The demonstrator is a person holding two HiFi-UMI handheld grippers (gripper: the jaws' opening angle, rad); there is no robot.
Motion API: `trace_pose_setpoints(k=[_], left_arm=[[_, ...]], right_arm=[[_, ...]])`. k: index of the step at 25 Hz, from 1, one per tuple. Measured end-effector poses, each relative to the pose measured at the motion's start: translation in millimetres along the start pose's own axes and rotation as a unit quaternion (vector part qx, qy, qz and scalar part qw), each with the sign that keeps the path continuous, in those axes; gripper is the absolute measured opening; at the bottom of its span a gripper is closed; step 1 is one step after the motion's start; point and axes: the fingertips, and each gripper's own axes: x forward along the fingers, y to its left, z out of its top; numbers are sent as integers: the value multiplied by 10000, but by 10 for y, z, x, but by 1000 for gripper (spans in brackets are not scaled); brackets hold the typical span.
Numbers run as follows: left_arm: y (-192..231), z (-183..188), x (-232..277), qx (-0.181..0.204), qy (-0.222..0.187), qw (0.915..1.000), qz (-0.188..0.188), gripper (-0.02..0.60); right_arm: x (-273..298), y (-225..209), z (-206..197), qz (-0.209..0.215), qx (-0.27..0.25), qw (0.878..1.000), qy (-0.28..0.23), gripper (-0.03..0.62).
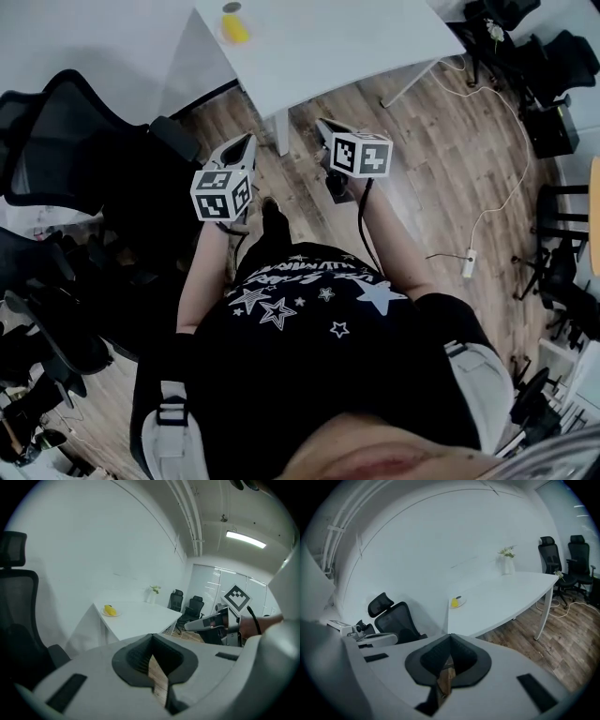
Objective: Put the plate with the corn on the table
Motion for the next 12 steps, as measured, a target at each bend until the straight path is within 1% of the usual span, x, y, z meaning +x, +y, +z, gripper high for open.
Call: trace_pose_setpoints(k=[6, 12], left_arm=[[-241, 6, -319, 45, -177, 9997, 140, 6], [-553, -132, -567, 42, -217, 9997, 132, 6]], right_arm=[[-380, 182, -80, 144, -271, 9995, -49, 6], [-742, 243, -370, 211, -313, 9993, -38, 6]])
